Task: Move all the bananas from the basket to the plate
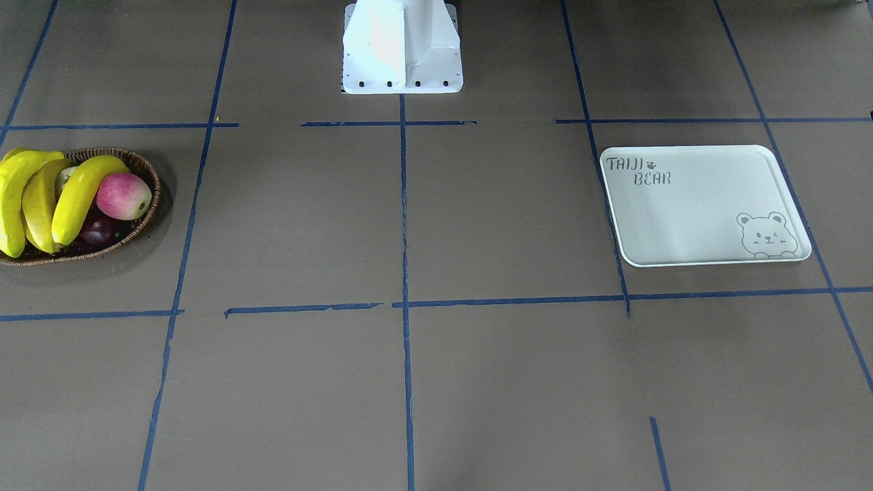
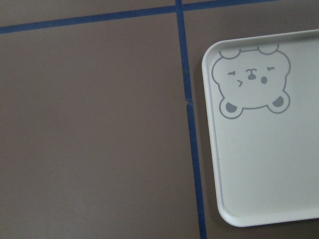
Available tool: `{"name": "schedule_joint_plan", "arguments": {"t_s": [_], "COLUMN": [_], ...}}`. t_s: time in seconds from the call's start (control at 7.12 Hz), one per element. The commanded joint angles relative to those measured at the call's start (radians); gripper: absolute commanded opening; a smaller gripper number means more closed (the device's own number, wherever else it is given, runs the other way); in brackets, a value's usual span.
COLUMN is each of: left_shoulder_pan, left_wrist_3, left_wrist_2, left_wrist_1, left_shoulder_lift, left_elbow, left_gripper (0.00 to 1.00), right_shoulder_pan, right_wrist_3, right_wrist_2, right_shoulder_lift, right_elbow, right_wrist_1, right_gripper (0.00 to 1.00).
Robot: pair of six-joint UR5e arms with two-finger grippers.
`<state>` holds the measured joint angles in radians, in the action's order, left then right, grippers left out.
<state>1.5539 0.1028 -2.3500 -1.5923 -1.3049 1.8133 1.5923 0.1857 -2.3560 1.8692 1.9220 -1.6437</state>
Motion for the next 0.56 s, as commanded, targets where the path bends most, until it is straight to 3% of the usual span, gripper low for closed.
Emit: {"name": "schedule_joint_plan", "arguments": {"t_s": [0.0,0.42], "left_shoulder_pan": [-0.002,-0.002], "left_wrist_3": [0.002,0.0], "left_wrist_2": [0.0,-0.002], "left_wrist_1": [-0.008,-0.006], "left_shoulder_lift": [0.001,-0.001], "left_elbow": [0.0,-0.015], "left_gripper": [1.0,1.0], "right_shoulder_pan": [0.0,-0.008], "right_wrist_3": [-0.002,-0.005], "right_wrist_2": [0.0,-0.034], "right_shoulder_lift": [0.002,0.001], "right_elbow": [0.0,0.029], "right_wrist_1": [-0.001,-0.002], "right_gripper": [1.0,1.0]}}
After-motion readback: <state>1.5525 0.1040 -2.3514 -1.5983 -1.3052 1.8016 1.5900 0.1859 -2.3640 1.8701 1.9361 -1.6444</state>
